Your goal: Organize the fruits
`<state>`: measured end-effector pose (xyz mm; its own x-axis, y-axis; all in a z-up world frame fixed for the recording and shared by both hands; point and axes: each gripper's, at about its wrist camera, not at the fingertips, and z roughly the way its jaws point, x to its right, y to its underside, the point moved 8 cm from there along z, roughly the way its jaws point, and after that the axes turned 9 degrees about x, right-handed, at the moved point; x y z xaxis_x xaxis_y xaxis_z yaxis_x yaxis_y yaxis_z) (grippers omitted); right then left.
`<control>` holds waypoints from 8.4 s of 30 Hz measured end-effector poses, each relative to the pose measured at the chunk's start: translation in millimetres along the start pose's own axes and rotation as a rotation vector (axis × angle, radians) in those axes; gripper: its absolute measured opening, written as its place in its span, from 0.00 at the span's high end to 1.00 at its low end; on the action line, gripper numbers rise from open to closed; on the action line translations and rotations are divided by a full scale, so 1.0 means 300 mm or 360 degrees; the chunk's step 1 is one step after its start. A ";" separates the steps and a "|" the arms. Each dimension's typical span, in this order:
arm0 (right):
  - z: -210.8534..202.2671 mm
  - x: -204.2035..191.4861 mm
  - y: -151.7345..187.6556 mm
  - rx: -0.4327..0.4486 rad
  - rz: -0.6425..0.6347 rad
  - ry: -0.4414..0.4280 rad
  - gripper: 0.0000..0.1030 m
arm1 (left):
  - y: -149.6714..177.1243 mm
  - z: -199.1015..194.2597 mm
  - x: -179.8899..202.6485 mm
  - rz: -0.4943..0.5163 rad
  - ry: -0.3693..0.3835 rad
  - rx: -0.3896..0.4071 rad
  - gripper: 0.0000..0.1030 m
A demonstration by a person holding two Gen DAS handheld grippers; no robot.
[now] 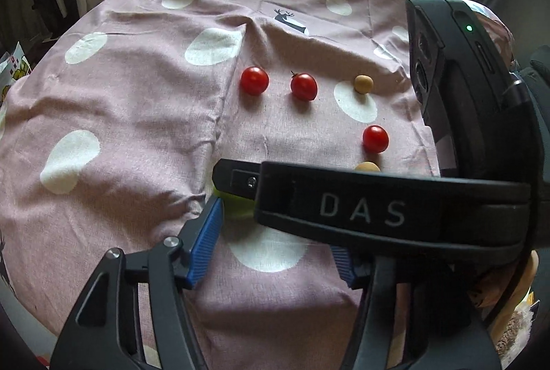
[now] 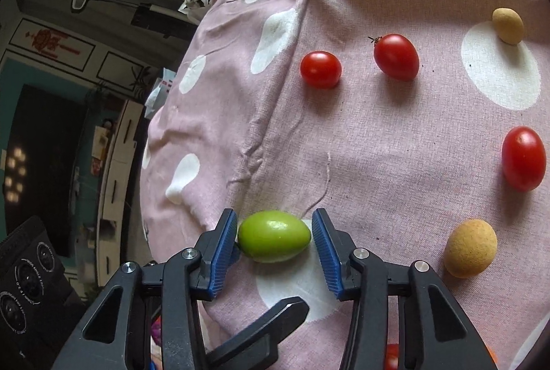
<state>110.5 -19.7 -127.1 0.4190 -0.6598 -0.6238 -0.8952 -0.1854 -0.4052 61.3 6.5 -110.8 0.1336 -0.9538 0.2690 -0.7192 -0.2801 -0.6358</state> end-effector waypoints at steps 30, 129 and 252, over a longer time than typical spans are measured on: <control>-0.029 -0.023 0.016 0.0044 -0.0118 0.0017 0.62 | -0.003 -0.006 -0.015 0.0045 -0.0070 0.0071 0.60; -0.288 0.226 -0.197 0.0432 0.0245 0.0267 0.65 | -0.162 0.122 0.232 0.0053 0.0477 0.0056 0.58; -0.925 0.666 0.021 0.0997 0.0599 0.0809 0.64 | 0.016 0.183 1.082 0.0672 0.0890 -0.0061 0.68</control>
<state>146.5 -354.8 -69.0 -0.1375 -0.8676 -0.4779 -0.6503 0.4430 -0.6172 138.6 -310.5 -66.3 -0.5257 -0.7783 0.3432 -0.6574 0.1157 -0.7446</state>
